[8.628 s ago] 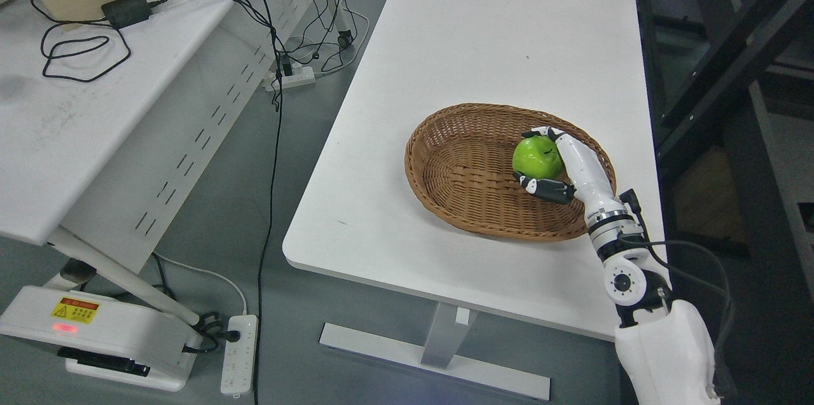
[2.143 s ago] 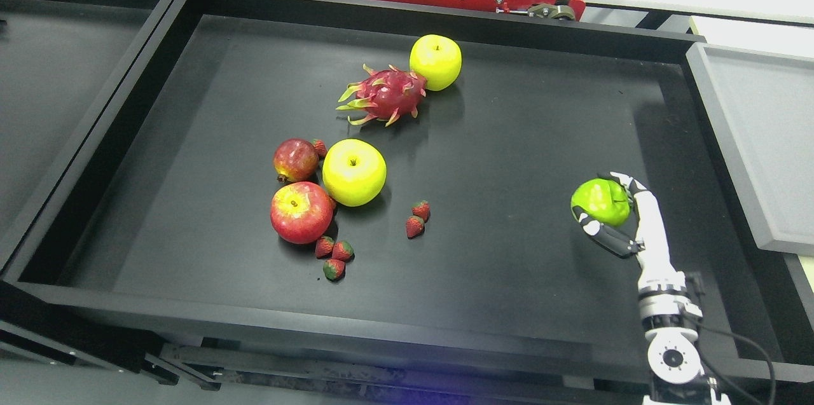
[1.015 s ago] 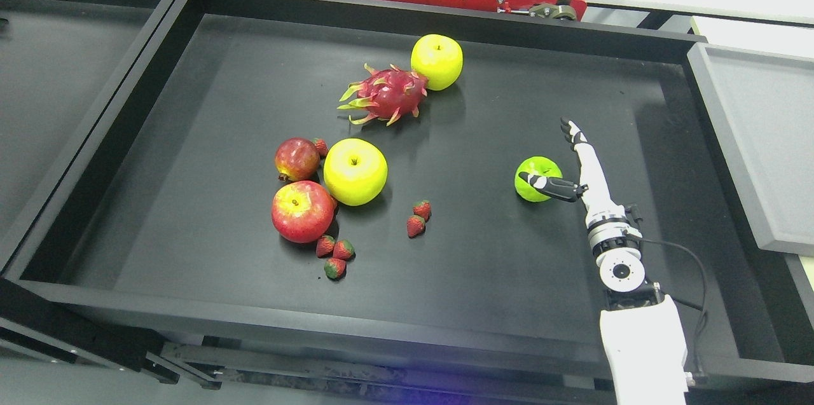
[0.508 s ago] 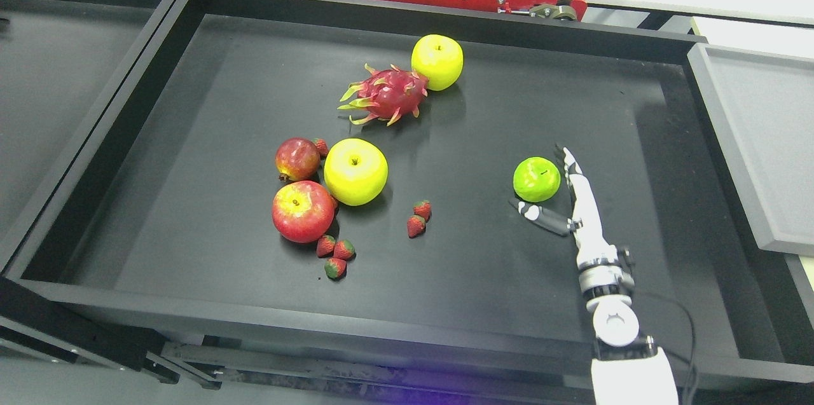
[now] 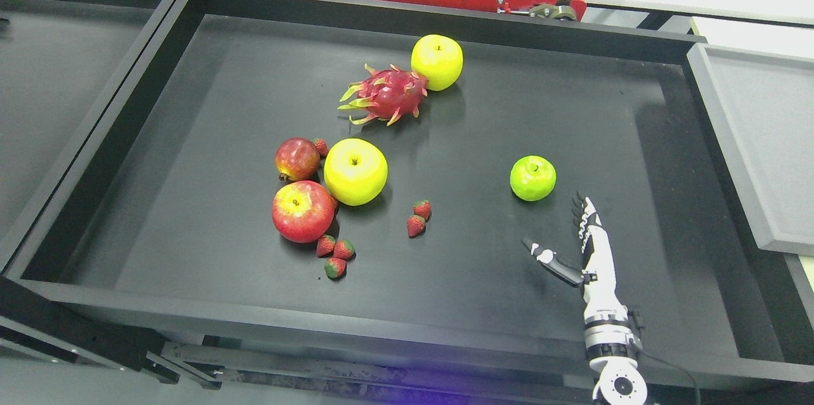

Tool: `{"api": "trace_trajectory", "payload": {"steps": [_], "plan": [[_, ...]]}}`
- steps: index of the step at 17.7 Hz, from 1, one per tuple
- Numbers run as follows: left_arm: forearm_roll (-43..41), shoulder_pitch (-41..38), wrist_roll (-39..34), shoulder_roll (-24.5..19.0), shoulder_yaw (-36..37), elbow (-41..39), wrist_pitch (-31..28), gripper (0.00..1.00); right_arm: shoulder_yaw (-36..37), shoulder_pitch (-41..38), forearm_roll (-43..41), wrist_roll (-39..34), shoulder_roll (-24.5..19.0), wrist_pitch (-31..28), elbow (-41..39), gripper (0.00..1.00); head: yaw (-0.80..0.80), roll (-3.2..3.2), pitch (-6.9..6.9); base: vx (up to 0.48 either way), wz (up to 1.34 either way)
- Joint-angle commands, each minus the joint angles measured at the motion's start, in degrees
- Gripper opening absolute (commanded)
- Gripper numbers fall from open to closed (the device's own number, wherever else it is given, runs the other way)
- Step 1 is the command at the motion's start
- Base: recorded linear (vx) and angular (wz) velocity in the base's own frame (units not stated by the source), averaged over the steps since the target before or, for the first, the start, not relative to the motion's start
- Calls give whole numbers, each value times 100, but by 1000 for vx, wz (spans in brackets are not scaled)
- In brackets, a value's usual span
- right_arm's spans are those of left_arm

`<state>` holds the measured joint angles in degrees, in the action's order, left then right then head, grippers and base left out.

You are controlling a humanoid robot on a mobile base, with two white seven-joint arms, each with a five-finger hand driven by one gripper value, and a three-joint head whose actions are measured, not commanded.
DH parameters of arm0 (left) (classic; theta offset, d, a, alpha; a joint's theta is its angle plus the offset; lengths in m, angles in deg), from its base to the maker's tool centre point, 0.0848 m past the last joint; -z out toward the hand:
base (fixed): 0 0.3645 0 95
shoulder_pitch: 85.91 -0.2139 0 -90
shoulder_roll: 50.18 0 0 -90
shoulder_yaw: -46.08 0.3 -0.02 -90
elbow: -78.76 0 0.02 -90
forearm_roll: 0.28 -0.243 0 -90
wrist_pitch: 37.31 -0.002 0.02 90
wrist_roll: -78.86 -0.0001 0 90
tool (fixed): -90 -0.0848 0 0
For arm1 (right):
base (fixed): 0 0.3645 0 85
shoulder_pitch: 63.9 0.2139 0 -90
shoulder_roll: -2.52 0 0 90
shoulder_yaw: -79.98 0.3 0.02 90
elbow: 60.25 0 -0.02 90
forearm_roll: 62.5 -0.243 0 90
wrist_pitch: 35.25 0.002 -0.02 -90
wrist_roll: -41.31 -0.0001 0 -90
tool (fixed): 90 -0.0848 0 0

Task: Place green apple on left shelf middle layer

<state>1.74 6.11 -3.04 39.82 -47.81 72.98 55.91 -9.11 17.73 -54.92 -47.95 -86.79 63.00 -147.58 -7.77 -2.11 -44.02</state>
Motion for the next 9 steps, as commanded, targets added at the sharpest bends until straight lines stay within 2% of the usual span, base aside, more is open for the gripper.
{"api": "trace_trajectory", "payload": {"steps": [1,9], "plan": [[0,0,-1,-100,-6,7,3,100,-530,-270,-1011,13,32,-52,-636,100,0,0,0,0,0],[0,0,-1,-100,-6,-2,3,100,-276,-525,-1065,-13,32,53,-803,100,0,0,0,0,0]]}}
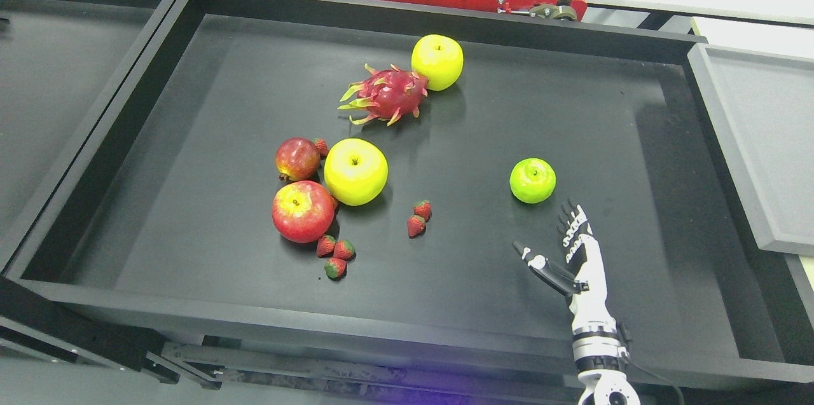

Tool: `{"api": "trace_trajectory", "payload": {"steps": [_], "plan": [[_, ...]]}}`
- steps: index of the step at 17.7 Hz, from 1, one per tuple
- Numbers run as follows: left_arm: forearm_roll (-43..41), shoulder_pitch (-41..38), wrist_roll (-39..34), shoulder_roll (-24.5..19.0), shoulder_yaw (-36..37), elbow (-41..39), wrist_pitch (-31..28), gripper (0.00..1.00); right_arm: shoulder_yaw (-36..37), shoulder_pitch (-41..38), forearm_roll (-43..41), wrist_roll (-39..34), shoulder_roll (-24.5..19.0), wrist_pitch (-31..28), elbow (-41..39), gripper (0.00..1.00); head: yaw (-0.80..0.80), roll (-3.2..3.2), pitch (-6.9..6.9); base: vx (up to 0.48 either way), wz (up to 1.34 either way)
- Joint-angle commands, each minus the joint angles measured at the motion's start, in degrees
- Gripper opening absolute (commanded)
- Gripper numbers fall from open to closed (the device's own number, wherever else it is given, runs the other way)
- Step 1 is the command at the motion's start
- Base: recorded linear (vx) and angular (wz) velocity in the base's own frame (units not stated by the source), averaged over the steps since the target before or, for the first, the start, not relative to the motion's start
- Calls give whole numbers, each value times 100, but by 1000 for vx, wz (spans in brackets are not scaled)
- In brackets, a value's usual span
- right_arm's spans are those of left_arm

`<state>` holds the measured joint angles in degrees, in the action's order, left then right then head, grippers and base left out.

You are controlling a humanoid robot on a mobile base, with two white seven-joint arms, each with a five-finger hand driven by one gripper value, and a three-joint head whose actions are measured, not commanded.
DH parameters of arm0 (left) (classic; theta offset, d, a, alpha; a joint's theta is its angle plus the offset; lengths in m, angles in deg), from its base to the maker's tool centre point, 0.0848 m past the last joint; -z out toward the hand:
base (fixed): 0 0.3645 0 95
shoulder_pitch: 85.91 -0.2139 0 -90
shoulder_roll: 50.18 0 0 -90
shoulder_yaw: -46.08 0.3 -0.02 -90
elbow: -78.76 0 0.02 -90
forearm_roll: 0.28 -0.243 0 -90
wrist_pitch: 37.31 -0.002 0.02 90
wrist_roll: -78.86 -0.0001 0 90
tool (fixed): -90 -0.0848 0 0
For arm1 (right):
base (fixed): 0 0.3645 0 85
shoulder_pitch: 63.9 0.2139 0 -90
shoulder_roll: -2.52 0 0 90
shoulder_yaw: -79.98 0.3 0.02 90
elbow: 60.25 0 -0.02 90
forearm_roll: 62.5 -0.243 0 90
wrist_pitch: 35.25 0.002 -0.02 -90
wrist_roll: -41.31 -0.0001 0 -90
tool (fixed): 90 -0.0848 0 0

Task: Place green apple on left shelf middle layer

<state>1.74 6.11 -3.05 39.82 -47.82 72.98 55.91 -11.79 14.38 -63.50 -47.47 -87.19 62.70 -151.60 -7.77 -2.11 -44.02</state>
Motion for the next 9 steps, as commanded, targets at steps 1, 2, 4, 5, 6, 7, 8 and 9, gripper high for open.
{"api": "trace_trajectory", "payload": {"steps": [1,2,4,5,6,7,8,9], "plan": [[0,0,-1,-100,-6,-2,3,100,1,-190,-198,-69,71,84,-392,100,0,0,0,0,0],[0,0,-1,-100,12,-2,3,100,-7,-190,-198,-70,71,84,-392,100,0,0,0,0,0],[0,0,-1,-100,-6,-2,3,100,-16,-146,-198,-61,71,84,-383,100,0,0,0,0,0],[0,0,-1,-100,-6,-2,3,100,-8,-102,-190,-61,71,75,-374,100,0,0,0,0,0],[0,0,-1,-100,12,-2,3,100,-7,-41,-172,-52,71,40,-322,100,0,0,0,0,0],[0,0,-1,-100,-6,7,3,100,1,81,-155,-43,71,23,-243,100,0,0,0,0,0],[0,0,-1,-100,-6,-2,3,100,19,309,-146,-43,71,31,-94,100,0,0,0,0,0],[0,0,-1,-100,12,-2,3,100,45,459,-146,-52,71,40,81,100,0,0,0,0,0]]}}
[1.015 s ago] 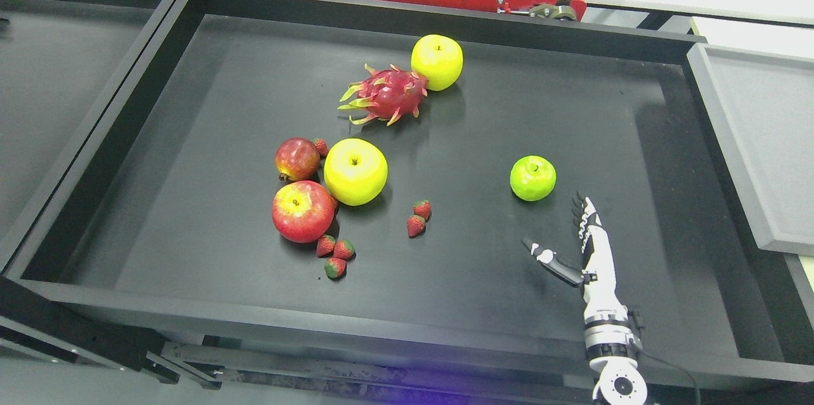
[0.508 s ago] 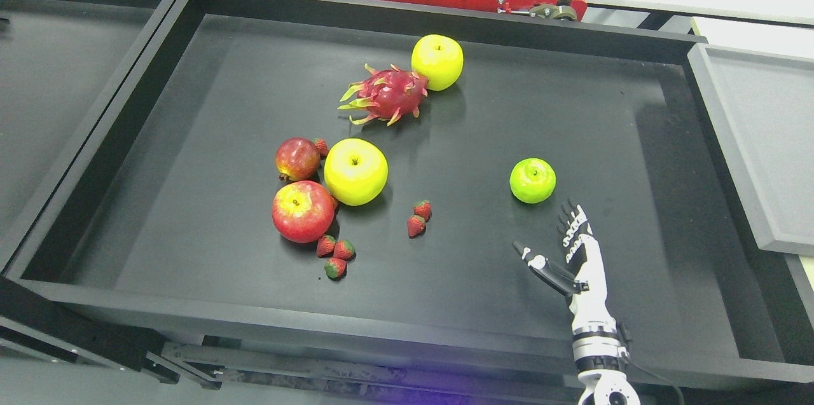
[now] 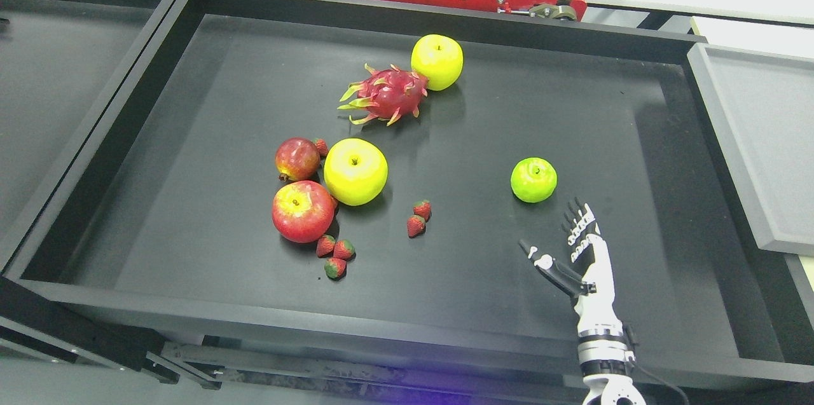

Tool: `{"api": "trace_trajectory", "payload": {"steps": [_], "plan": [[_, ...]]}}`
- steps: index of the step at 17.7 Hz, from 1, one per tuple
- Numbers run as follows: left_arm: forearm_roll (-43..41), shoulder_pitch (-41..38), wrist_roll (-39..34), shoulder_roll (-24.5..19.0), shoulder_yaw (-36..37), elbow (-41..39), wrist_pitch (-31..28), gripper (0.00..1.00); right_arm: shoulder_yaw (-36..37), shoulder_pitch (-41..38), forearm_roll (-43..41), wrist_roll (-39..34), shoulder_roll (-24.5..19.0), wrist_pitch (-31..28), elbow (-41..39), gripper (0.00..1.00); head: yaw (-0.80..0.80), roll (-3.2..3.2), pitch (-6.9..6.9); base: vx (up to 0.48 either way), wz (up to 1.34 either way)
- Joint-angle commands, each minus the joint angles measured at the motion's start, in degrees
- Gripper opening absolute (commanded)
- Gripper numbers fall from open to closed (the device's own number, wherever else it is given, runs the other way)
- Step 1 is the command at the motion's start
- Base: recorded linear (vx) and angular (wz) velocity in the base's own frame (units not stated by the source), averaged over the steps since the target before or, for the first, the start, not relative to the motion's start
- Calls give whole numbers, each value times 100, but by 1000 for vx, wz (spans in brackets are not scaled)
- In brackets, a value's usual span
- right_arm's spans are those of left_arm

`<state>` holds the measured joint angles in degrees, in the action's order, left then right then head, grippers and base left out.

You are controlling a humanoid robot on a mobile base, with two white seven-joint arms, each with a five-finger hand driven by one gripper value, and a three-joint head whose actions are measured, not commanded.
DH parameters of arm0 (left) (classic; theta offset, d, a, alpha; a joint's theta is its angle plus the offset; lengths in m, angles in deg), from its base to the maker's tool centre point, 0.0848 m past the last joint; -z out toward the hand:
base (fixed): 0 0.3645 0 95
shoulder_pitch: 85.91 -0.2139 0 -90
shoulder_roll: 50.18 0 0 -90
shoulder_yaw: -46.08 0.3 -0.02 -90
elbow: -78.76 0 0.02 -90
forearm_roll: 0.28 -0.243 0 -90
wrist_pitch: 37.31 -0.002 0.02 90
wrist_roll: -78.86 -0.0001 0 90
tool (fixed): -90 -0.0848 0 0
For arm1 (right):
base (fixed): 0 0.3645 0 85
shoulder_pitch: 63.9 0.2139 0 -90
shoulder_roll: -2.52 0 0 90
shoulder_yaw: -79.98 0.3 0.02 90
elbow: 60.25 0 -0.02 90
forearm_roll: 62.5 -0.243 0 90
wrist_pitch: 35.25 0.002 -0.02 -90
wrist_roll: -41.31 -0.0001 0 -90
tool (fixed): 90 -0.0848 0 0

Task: Place green apple on left shelf middle layer

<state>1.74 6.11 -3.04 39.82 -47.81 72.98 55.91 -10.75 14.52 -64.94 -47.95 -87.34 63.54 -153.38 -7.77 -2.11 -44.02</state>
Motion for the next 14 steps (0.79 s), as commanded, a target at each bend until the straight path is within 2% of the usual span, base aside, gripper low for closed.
{"api": "trace_trajectory", "payload": {"steps": [1,8,14], "plan": [[0,0,-1,-100,12,-2,3,100,45,577,-2,-4,86,-27,469,100,0,0,0,0,0],[0,0,-1,-100,-6,7,3,100,152,701,-20,-31,86,8,577,100,0,0,0,0,0],[0,0,-1,-100,-6,-2,3,100,143,684,68,-22,86,-9,323,100,0,0,0,0,0]]}}
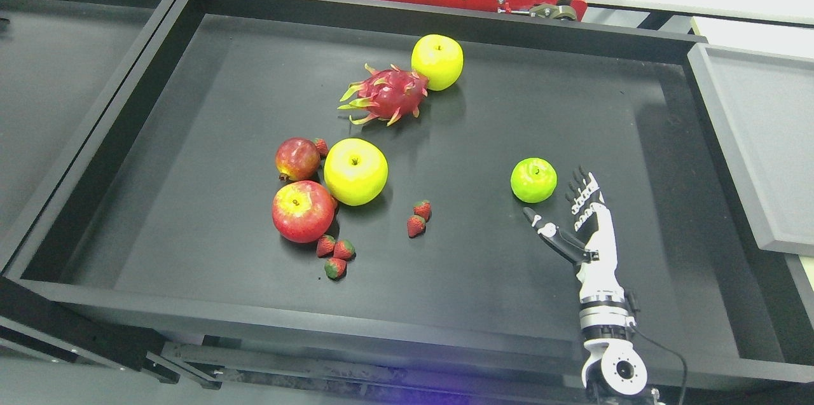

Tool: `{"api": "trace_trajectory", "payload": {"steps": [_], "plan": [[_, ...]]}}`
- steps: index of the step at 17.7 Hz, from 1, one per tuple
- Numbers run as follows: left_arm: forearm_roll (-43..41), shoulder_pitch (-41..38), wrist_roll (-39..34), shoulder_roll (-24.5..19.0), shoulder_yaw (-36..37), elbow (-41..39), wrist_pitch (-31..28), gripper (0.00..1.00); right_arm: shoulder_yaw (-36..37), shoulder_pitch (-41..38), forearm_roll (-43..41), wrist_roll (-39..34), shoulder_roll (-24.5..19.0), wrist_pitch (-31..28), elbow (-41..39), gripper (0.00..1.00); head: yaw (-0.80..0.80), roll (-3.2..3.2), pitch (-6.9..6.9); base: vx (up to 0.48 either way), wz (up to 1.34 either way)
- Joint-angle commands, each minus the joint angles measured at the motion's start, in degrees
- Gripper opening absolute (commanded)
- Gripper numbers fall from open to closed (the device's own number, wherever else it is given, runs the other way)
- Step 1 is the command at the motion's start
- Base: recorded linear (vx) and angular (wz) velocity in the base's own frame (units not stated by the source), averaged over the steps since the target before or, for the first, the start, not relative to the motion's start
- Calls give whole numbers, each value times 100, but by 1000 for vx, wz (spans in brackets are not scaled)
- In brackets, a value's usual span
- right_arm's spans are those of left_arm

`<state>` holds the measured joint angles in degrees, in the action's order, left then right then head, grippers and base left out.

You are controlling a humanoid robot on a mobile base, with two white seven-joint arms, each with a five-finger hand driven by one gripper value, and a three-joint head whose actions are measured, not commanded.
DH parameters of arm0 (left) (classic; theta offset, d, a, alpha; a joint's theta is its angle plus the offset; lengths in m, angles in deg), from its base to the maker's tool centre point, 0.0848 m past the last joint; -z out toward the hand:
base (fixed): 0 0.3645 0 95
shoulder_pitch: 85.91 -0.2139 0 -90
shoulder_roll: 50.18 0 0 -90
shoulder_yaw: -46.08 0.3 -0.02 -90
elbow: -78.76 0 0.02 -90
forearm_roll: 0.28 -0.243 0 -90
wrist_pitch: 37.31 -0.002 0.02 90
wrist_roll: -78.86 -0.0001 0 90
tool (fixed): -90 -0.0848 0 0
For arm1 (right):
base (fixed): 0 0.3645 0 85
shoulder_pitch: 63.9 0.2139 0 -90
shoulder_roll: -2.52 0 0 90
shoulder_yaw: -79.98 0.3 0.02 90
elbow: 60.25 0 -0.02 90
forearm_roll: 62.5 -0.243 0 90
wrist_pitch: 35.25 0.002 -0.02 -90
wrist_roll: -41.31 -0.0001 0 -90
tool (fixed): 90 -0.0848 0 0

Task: Place green apple on left shelf middle layer

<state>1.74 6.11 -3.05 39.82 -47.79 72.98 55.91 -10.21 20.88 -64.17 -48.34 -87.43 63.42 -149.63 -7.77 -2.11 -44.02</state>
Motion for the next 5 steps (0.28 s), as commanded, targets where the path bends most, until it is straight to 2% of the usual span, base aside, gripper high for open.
{"api": "trace_trajectory", "payload": {"steps": [1,5], "plan": [[0,0,-1,-100,-8,7,3,100,107,56,-9,17,95,3,-71,100,0,0,0,0,0],[0,0,-1,-100,-8,-2,3,100,107,56,-9,9,95,3,-71,100,0,0,0,0,0]]}}
